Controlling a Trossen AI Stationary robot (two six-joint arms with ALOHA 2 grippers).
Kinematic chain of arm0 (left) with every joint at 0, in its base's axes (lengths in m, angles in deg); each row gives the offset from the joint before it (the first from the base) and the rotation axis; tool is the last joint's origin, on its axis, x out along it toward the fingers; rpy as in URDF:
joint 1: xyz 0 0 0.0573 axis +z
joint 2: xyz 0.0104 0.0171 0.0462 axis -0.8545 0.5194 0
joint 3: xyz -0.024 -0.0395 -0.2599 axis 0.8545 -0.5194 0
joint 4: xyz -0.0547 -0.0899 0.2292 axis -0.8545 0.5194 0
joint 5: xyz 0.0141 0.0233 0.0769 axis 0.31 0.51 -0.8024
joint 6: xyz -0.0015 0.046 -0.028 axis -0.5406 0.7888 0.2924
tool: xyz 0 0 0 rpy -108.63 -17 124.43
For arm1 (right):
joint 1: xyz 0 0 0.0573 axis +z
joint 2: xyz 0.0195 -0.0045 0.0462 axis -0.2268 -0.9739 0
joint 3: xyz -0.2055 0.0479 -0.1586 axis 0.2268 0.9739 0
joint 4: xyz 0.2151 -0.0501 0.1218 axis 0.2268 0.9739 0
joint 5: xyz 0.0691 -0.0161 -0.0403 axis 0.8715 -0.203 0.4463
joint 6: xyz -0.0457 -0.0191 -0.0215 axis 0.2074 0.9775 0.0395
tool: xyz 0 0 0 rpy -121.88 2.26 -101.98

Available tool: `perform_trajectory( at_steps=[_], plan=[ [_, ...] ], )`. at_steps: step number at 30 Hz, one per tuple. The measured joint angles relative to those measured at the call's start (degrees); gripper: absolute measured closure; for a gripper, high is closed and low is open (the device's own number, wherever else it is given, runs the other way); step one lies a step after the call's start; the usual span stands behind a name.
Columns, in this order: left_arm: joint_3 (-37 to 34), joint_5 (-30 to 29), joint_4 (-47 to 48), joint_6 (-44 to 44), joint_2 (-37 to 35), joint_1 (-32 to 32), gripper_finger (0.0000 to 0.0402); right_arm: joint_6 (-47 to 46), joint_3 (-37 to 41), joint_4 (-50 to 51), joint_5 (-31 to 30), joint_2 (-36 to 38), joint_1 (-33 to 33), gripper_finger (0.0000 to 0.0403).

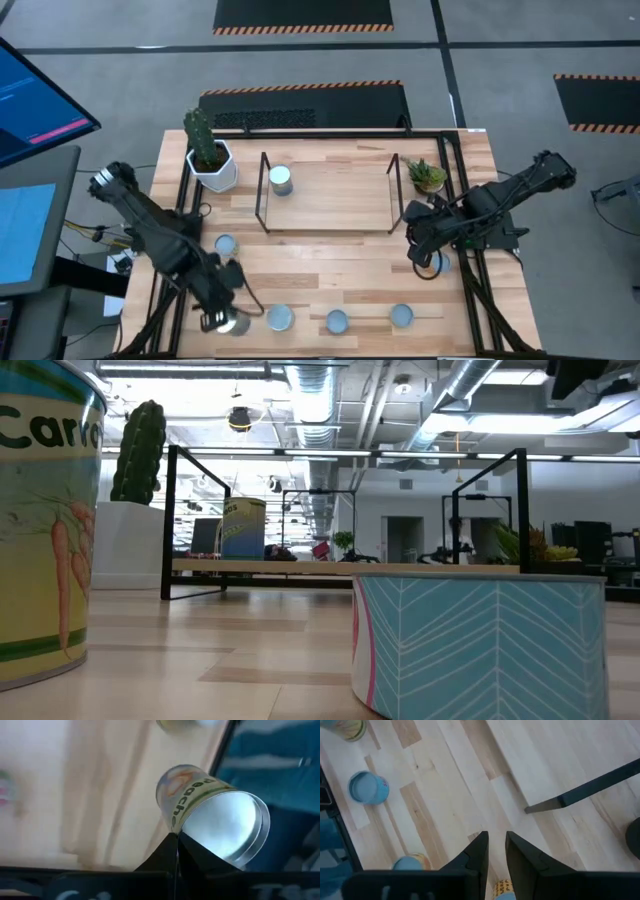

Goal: Pick and place cans onto a shelf
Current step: Put the canned peaches on the shelf

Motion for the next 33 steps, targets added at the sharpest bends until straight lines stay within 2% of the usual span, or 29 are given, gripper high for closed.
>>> perform_trajectory(
  at_steps=[5, 12, 22, 28, 33],
  plan=[
    [0.0, -6.1, 1.96, 2.95, -5.19, 6.65, 0.0401, -2.23, 0.0, -0.02, -0.15, 0.0, 2.08, 0.0313],
    [0.04, -8.79, 1.06, 18.35, -5.17, 21.16, 0.0401, -3.88, 0.0, -0.04, -0.7, 0.0, 3.99, 0.0313],
    [0.09, -4.24, -4.71, 41.0, -0.97, 41.04, 0.0401, -3.87, -0.02, -0.15, -1.53, 0.0, 3.9, 0.0313],
    [0.09, 0.14, -4.73, 51.31, 2.75, 47.8, 0.0402, -3.87, -0.02, -0.15, -1.53, 0.02, 3.9, 0.0313],
    [0.09, 1.22, -4.33, 57.75, 4.5, 51.72, 0.0402, -4.01, -0.02, -0.27, -1.53, 0.02, 3.9, 0.0313]
  ],
)
